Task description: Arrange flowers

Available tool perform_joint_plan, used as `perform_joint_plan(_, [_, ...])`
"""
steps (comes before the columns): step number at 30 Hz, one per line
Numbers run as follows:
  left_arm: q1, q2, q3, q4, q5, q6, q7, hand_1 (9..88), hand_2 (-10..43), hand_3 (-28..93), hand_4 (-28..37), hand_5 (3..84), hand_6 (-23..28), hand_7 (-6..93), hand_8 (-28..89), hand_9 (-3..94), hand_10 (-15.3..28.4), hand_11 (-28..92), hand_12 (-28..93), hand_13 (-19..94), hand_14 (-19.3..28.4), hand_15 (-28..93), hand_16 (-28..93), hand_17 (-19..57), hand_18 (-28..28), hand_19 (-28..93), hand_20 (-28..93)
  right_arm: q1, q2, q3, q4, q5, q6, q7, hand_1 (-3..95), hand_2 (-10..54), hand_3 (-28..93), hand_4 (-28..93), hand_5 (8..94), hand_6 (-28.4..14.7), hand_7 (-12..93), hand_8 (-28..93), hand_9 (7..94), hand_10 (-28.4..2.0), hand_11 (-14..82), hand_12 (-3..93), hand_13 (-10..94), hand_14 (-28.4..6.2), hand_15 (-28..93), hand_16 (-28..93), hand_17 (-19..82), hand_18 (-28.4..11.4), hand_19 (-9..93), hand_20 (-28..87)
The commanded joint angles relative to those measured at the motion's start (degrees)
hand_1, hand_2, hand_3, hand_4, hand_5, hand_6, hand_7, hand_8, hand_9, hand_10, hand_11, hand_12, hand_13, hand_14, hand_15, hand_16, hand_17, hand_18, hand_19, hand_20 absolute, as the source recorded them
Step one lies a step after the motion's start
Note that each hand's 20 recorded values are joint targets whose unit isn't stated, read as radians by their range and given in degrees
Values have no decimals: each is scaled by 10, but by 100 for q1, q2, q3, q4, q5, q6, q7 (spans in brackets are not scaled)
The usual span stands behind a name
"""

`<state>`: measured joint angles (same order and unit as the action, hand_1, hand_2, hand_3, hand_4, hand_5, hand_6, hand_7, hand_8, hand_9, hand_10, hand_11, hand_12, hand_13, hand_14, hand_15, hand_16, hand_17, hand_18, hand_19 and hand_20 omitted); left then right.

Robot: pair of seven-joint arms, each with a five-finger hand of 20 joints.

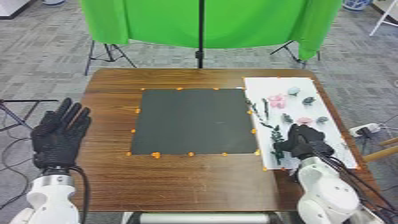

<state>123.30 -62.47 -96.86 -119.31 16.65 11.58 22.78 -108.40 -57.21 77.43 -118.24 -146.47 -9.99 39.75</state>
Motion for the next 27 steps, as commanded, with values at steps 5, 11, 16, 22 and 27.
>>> perform_joint_plan(5, [17,-111,37,80,-82,71,-115,286,122,784,-283,432,93,72,-88,366,143,175,64,256,154,271,-66,-84,130,321,87,271,-109,-505,306,-176,-134,-49,353,-95,737,-283,715,-42,325,-145,655,-189,503,274,590,-169,771,262,294,-274,886,364])
perform_joint_plan(11, [43,-124,28,69,-97,53,-109,286,123,784,-283,432,94,72,-88,367,145,178,66,257,156,280,-68,-86,133,327,90,363,-81,-865,445,-279,-385,-273,466,-95,717,-283,790,-31,247,-5,748,-166,436,278,648,-150,739,280,327,-279,902,361])
perform_joint_plan(16, [31,-133,50,81,-118,23,-129,286,122,785,-283,432,94,72,-88,367,145,178,66,258,157,285,-70,-88,134,330,90,360,-69,-1000,539,-261,-67,-185,587,-95,674,-282,875,-21,205,42,884,-137,201,466,716,-134,695,295,369,-276,918,353])
perform_joint_plan(22, [57,-131,21,74,-209,21,-79,286,122,785,-283,432,94,73,-88,368,145,180,67,258,157,287,-71,-88,135,332,90,310,7,-898,447,-371,470,-153,603,-95,712,-282,901,-25,213,65,921,-134,167,491,745,-130,669,336,392,-278,928,351])
perform_joint_plan(27, [89,-204,20,99,-455,-21,-68,290,123,785,-283,433,94,74,-88,368,146,180,67,259,157,290,-71,-88,136,333,91,229,128,-791,255,-454,1066,-83,589,-95,755,-282,898,-35,217,101,924,-137,173,489,751,-136,664,351,396,-282,931,354])
